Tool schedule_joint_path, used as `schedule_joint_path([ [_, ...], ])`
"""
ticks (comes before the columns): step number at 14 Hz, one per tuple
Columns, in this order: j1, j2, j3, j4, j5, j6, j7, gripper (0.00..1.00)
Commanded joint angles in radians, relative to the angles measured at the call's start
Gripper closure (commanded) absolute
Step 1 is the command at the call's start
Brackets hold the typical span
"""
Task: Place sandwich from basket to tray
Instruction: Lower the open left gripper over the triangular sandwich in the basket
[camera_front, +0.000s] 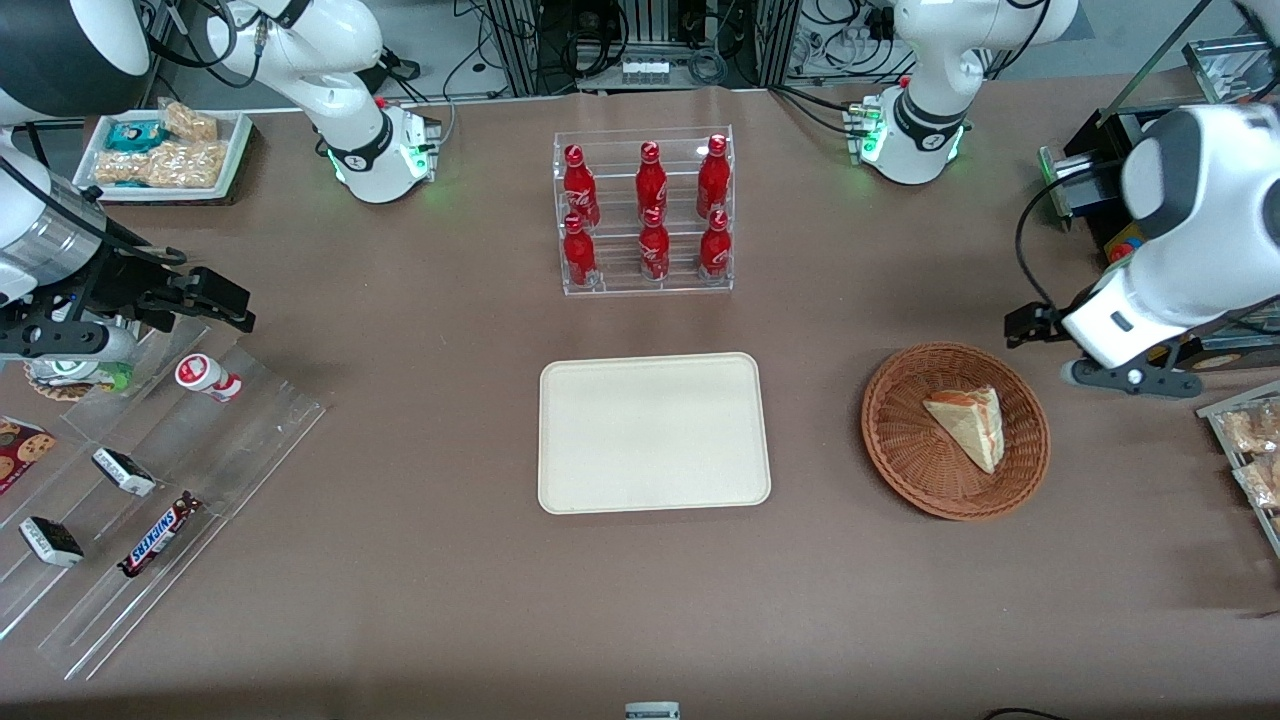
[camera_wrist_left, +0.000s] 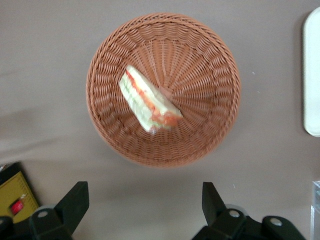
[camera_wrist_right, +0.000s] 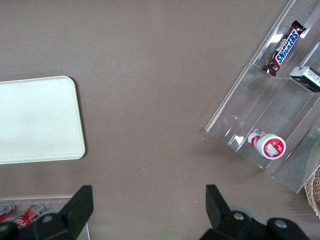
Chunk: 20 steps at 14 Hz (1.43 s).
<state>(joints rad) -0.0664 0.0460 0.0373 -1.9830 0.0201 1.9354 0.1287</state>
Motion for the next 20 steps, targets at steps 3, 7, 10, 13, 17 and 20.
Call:
schedule_joint_path([
  [3, 0.025, -0.006, -0.004, -0.246, 0.014, 0.348, -0.122, 0.0],
  [7, 0.025, 0.063, -0.004, -0.284, 0.011, 0.497, -0.424, 0.0],
  [10, 0.019, 0.135, -0.007, -0.272, -0.003, 0.589, -0.756, 0.0],
  [13, 0.014, 0.212, -0.008, -0.267, 0.001, 0.674, -0.978, 0.0],
  [17, 0.013, 0.218, -0.014, -0.261, 0.0, 0.643, -0.974, 0.81],
  [20, -0.01, 0.206, -0.017, -0.162, 0.011, 0.46, -0.963, 0.98],
])
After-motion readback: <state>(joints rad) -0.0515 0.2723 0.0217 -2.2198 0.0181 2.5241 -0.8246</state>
